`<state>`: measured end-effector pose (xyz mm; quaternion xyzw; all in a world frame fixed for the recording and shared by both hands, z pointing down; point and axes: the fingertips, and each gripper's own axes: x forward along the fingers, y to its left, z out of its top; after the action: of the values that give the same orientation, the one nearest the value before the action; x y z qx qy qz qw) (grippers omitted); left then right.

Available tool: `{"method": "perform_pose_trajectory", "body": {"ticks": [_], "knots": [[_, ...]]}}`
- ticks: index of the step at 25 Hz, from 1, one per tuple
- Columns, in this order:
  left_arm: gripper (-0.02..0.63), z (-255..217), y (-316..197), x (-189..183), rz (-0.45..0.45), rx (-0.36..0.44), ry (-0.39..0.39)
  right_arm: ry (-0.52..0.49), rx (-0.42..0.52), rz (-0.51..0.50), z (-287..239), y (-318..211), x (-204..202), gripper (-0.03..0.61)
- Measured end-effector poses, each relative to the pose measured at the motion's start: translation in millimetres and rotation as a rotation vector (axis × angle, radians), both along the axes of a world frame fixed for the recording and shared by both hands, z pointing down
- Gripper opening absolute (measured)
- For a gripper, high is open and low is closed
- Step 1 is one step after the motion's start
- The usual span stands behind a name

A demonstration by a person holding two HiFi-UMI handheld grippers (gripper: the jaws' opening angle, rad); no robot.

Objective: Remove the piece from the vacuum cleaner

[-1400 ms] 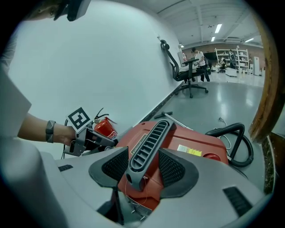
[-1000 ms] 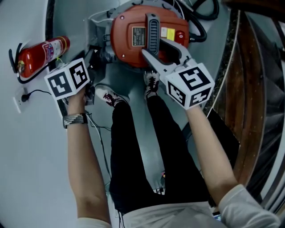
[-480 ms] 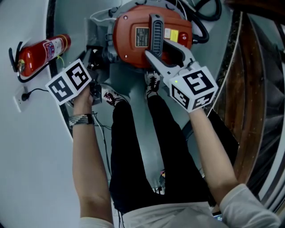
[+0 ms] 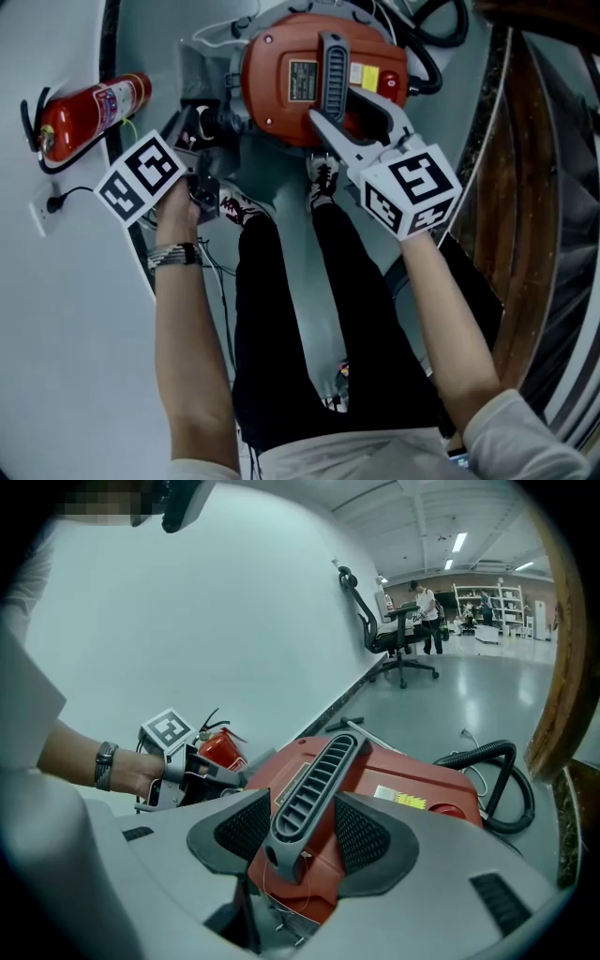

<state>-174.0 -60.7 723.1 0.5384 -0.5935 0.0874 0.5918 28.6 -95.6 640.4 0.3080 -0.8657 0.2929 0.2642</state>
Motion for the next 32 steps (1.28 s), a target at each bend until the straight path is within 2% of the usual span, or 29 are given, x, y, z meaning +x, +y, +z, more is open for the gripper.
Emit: {"method": "perform_pose_trajectory", "body": {"ticks": [2, 3, 9, 13, 16, 18, 24, 32], "knots": [[0.043, -1, 1, 2, 0.090, 0.008, -0.075, 0.002, -0.002, -0.005, 0, 0, 0, 0.221], [0.071, -2, 2, 3, 0.122, 0.011, -0.101, 0.002, -0.002, -0.007, 0, 0, -1, 0.221], [0.176, -6, 22, 2, 0.176, 0.048, -0.130, 0.002, 0.001, 0.004, 0, 0, 0, 0.221], [0.176, -8, 39, 11, 0.261, 0.077, -0.137, 0.000, 0.004, 0.003, 0, -1, 0, 0.221], [0.172, -5, 52, 15, 0.297, 0.070, -0.152, 0.002, 0.003, 0.002, 0, 0, 0, 0.221], [0.114, -2, 57, 13, 0.300, 0.046, -0.184, 0.003, 0.003, -0.002, 0, 0, 0, 0.221], [0.047, 0, 57, 15, 0.385, 0.012, -0.243, 0.009, 0.001, -0.003, 0, 0, 0, 0.221], [0.032, 0, 57, 12, 0.402, -0.002, -0.236, 0.009, 0.007, -0.028, 0, 0, 0, 0.221]]}}
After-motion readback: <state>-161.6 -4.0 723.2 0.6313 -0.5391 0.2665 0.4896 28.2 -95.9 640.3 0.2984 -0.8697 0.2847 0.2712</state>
